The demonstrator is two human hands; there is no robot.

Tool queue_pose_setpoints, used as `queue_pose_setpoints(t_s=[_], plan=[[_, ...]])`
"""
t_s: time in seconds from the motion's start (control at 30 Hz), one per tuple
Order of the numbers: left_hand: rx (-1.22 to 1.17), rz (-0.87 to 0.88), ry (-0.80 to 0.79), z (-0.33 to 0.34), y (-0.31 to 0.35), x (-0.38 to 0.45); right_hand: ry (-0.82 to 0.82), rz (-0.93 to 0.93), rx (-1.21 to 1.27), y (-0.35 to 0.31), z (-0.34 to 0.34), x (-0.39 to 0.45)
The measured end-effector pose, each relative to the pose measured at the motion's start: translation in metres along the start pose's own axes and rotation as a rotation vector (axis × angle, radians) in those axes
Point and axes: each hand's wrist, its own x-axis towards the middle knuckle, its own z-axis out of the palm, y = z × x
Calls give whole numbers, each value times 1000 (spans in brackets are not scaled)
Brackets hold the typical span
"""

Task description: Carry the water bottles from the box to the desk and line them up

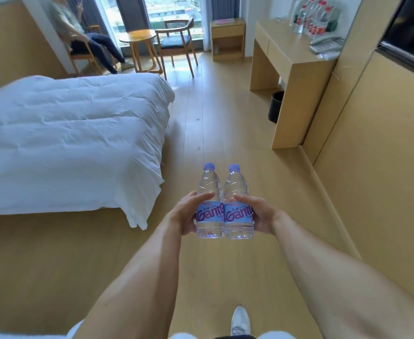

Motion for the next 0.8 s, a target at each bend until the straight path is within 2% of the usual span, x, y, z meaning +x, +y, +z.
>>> queue_pose_setpoints(t_s=[0.3,0.53,0.8], plan=[[-40,38,-19,19,68,97,6,48,-29,-86,-43,76],[0,42,-70,29,134,196,99,20,-51,-157,-74,145],[40,48,-199,14,246,331,253,-53,-9,-260,-90,244]])
